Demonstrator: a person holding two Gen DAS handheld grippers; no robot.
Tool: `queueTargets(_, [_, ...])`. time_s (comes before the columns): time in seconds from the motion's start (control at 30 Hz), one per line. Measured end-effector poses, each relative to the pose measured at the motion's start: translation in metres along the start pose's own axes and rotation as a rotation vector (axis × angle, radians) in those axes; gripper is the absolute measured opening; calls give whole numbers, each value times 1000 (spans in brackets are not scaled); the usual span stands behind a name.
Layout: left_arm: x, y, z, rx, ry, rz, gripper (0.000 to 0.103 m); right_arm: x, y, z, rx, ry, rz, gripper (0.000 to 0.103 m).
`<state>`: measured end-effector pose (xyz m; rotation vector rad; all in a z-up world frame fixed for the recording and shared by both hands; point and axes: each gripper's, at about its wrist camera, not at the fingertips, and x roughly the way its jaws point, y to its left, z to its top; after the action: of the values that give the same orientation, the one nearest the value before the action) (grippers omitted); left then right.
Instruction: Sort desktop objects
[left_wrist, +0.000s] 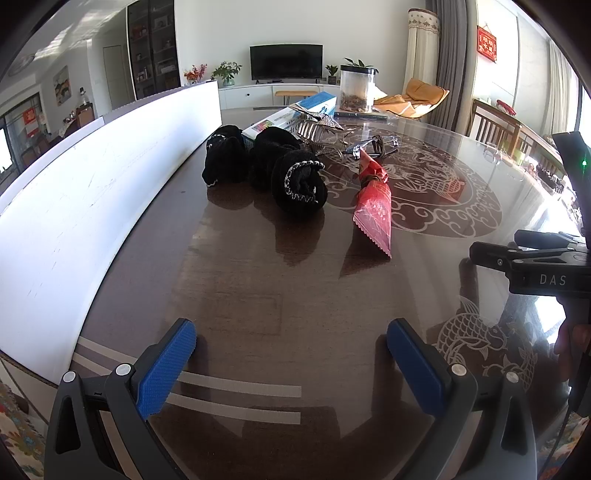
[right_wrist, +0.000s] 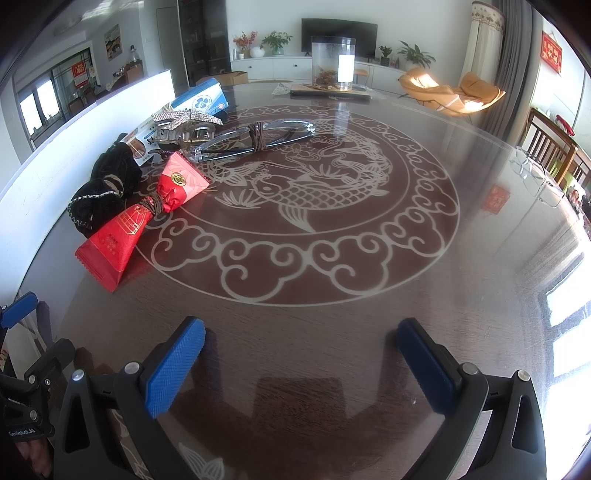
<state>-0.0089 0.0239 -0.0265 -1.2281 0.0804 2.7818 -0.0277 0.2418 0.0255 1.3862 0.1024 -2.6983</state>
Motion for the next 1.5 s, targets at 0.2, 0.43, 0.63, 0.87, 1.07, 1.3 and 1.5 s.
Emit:
queueTargets(0.2, [-1, 0, 0, 1, 6, 0, 103, 0, 0, 0, 0, 0, 0, 103])
queueTargets(0.43, [-3, -1, -1, -3, 18, 5, 103, 0, 0, 0, 0, 0, 0, 103])
queueTargets(0.63, [-5, -1, -3, -8, 29, 8, 103, 0, 0, 0, 0, 0, 0, 103])
queueTargets(0.87, [-10, -1, -7, -10, 38, 7, 103, 0, 0, 0, 0, 0, 0, 103])
queueTargets(1.07, [-18, 7, -16, -15, 39, 7, 103, 0, 0, 0, 0, 0, 0, 103])
queueTargets(1.3, [-29, 25, -17, -92, 4, -20, 103, 0, 0, 0, 0, 0, 0, 103])
queueTargets(1.5, [-30, 28, -18, -99, -12, 0, 103, -6, 4, 10, 83, -25, 195, 103])
